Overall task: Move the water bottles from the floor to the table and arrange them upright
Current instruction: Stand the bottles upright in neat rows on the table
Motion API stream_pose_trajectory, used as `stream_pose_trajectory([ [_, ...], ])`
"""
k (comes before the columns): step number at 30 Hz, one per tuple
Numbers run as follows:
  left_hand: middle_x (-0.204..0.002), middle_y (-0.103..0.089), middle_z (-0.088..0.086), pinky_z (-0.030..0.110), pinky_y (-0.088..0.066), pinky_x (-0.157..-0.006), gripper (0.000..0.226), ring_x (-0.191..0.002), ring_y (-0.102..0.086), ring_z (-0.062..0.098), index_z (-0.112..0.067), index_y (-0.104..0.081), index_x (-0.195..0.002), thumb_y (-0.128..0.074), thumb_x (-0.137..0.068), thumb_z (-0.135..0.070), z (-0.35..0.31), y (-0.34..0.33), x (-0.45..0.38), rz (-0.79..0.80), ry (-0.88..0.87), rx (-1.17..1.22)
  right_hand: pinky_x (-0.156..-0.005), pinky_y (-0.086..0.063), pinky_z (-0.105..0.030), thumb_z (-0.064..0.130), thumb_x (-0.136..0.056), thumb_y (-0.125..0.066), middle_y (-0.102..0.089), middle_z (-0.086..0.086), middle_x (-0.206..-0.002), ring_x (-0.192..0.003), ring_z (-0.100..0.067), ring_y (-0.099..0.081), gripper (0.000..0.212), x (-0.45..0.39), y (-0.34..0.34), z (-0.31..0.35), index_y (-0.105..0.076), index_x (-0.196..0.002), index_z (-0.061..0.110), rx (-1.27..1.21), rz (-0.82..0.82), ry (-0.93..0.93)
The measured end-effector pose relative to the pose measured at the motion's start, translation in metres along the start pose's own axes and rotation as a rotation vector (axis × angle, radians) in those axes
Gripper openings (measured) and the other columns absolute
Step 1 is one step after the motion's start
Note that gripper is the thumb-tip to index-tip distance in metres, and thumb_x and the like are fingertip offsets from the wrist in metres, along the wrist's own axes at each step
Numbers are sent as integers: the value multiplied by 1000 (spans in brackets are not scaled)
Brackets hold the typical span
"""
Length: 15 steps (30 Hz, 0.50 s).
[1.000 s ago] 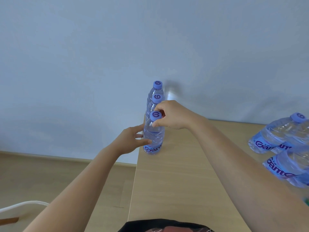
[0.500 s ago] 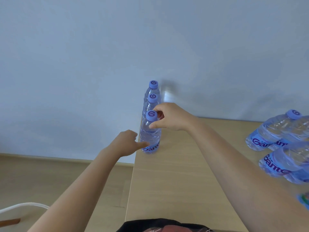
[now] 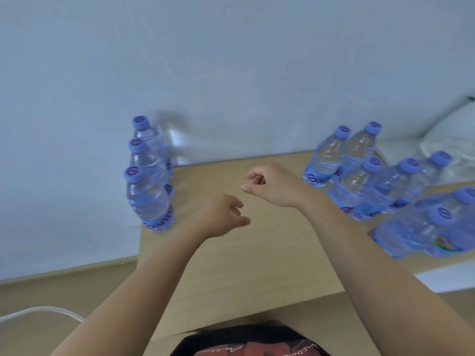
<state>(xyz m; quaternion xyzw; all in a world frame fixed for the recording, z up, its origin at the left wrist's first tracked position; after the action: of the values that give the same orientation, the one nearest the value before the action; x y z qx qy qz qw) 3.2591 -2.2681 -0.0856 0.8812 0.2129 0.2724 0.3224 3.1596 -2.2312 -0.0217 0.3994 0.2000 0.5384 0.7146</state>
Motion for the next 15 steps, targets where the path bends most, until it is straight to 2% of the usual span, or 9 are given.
stream_pose_trajectory([
  [4,-105,-63,-6,23,-46,-73,53,-95,-62,12,-18,-55,-123,-72,-76,-36,-56,-52,-16,108,-91,-14,-83,-46,-31,34,-87,-60,-56,3,-94,-94,-18,-57,38,39,45,-47,-58,-117,11,51,-64,-73],
  [7,-115,-61,-2,22,-45,-80,63,-92,-59,11,-19,-50,-129,-75,-73,-35,-105,-98,-24,182,-184,-19,-86,-45,-32,32,-87,-59,-57,1,-96,-95,-18,-57,34,72,88,-79,-58,-114,10,108,-157,-129],
  [10,-120,-59,-1,18,-41,-79,71,-91,-54,8,-19,-45,-134,-77,-72,-32,-151,-138,-27,218,-271,14,-85,-45,-33,29,-86,-60,-60,-3,-96,-90,-20,-56,32,105,129,-108,-60,-108,5,138,-254,-176],
  [12,-123,-57,-2,15,-38,-79,73,-91,-52,7,-19,-44,-135,-77,-71,-33,-176,-157,-29,220,-314,31,-81,-41,-28,29,-86,-60,-58,-1,-97,-89,-16,-53,31,125,151,-126,-60,-110,10,158,-308,-194],
  [15,-130,-53,-7,17,-36,-82,77,-99,-52,7,-24,-41,-137,-77,-70,-35,-206,-180,-29,221,-375,34,-81,-39,-28,29,-85,-60,-59,-4,-106,-96,-17,-54,33,149,173,-155,-59,-114,12,178,-333,-256],
])
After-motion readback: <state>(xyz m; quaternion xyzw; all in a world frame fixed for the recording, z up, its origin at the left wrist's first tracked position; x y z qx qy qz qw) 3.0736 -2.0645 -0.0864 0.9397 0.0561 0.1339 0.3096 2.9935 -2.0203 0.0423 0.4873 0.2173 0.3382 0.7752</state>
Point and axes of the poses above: each hand's wrist, its own x-axis away from the middle knuckle, its own y-axis out of the back of the hand, z = x × y, the point moved 10 cm from there along -x, towards the middle knuckle
